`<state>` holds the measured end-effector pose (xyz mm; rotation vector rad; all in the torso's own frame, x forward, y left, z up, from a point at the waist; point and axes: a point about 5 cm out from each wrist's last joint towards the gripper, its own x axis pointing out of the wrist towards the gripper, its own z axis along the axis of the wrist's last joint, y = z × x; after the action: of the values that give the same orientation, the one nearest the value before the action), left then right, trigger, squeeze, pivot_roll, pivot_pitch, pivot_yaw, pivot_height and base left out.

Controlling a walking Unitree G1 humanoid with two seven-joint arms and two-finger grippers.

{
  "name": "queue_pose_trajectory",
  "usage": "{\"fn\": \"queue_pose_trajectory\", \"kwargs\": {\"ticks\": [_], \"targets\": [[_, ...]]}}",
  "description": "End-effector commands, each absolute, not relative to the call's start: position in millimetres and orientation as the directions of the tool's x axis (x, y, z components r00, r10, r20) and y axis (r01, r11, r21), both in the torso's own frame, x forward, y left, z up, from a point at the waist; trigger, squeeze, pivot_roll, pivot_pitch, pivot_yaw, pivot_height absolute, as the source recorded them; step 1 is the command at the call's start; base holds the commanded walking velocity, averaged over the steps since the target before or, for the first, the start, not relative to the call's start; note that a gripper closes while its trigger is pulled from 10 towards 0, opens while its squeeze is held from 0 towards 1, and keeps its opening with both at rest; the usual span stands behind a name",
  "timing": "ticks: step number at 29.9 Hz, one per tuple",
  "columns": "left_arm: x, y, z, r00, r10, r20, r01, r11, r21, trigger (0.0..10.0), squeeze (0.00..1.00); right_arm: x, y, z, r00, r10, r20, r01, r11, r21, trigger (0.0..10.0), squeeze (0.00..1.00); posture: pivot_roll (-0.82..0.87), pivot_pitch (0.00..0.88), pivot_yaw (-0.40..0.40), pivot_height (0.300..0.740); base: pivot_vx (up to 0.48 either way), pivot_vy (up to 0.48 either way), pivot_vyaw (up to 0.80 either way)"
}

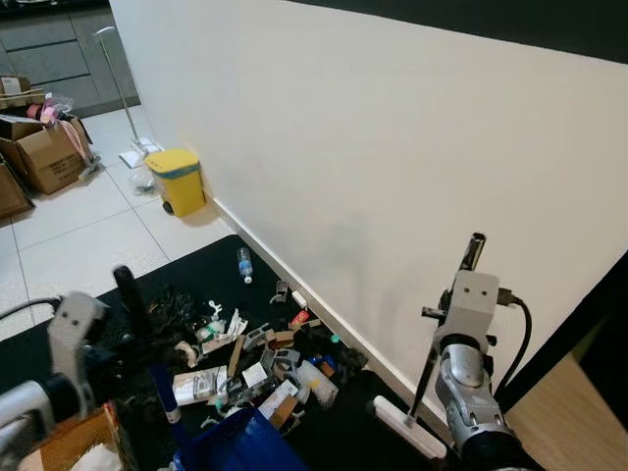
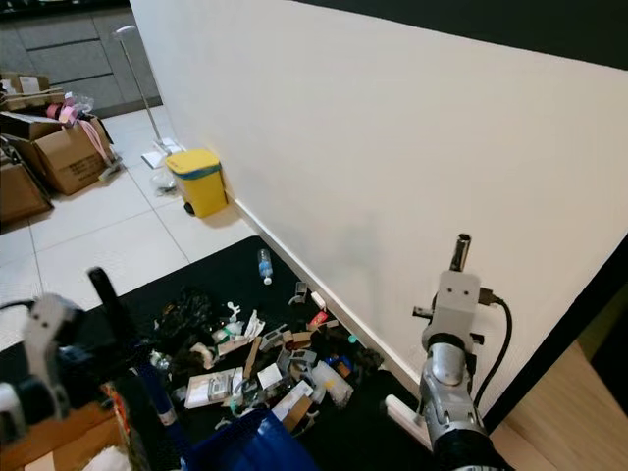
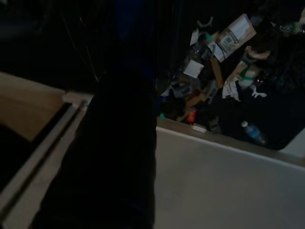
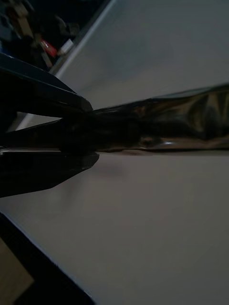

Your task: Sweep floor

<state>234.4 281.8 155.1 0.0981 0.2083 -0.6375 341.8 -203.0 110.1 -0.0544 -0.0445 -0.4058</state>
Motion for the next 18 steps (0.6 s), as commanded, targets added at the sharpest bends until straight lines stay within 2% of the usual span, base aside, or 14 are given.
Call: {"fn": "queue_pose_trajectory", "kwargs": {"ticks": [1, 3, 5, 7, 13, 16, 18], "targets": [[229.0, 282.3, 153.2, 0.745, -0.611, -0.269, 0.639, 0.769, 0.025, 10.0, 0.00, 341.8, -207.8, 114.2, 0.907, -0.413, 0.086, 0.417, 0.908, -0.038, 10.0, 0.00, 0.17, 0.130, 0.030, 0.740, 0.000, 0.000, 0.00], [225.7, 285.8, 140.4, 0.734, -0.587, -0.342, 0.643, 0.762, 0.071, 10.0, 0.00, 341.3, -209.3, 112.8, 0.903, -0.422, 0.085, 0.426, 0.904, -0.038, 10.0, 0.00, 0.17, 0.134, 0.043, 0.740, 0.000, 0.000, 0.00], [225.1, 285.4, 134.3, 0.738, -0.574, -0.356, 0.639, 0.763, 0.095, 10.0, 0.00, 340.7, -210.2, 111.8, 0.900, -0.428, 0.084, 0.432, 0.901, -0.033, 10.0, 0.00, 0.17, 0.135, 0.044, 0.740, 0.000, 0.000, 0.00], [232.9, 278.6, 118.6, 0.787, -0.513, -0.343, 0.586, 0.794, 0.159, 10.0, 0.00, 337.7, -213.4, 107.7, 0.894, -0.443, 0.073, 0.446, 0.895, -0.027, 10.0, 0.00, 0.16, 0.137, 0.053, 0.740, 0.000, 0.000, 0.00], [239.2, 268.6, 108.3, 0.812, -0.482, -0.330, 0.563, 0.797, 0.220, 10.0, 0.00, 335.5, -215.3, 104.1, 0.890, -0.452, 0.064, 0.454, 0.891, -0.026, 10.0, 0.00, 0.16, 0.137, 0.054, 0.740, 0.000, 0.000, 0.00], [252.8, 243.4, 94.1, 0.837, -0.459, -0.299, 0.546, 0.747, 0.380, 10.0, 0.00, 332.6, -215.0, 100.1, 0.888, -0.457, 0.060, 0.459, 0.888, -0.025, 10.0, 0.00, 0.13, 0.138, 0.061, 0.740, 0.000, 0.000, 0.00], [257.0, 241.9, 88.4, 0.847, -0.433, -0.309, 0.531, 0.724, 0.440, 10.0, 0.00, 331.4, -215.9, 99.3, 0.886, -0.459, 0.064, 0.461, 0.887, -0.025, 10.0, 0.00, 0.11, 0.140, 0.066, 0.740, 0.000, 0.000, 0.00]]}}
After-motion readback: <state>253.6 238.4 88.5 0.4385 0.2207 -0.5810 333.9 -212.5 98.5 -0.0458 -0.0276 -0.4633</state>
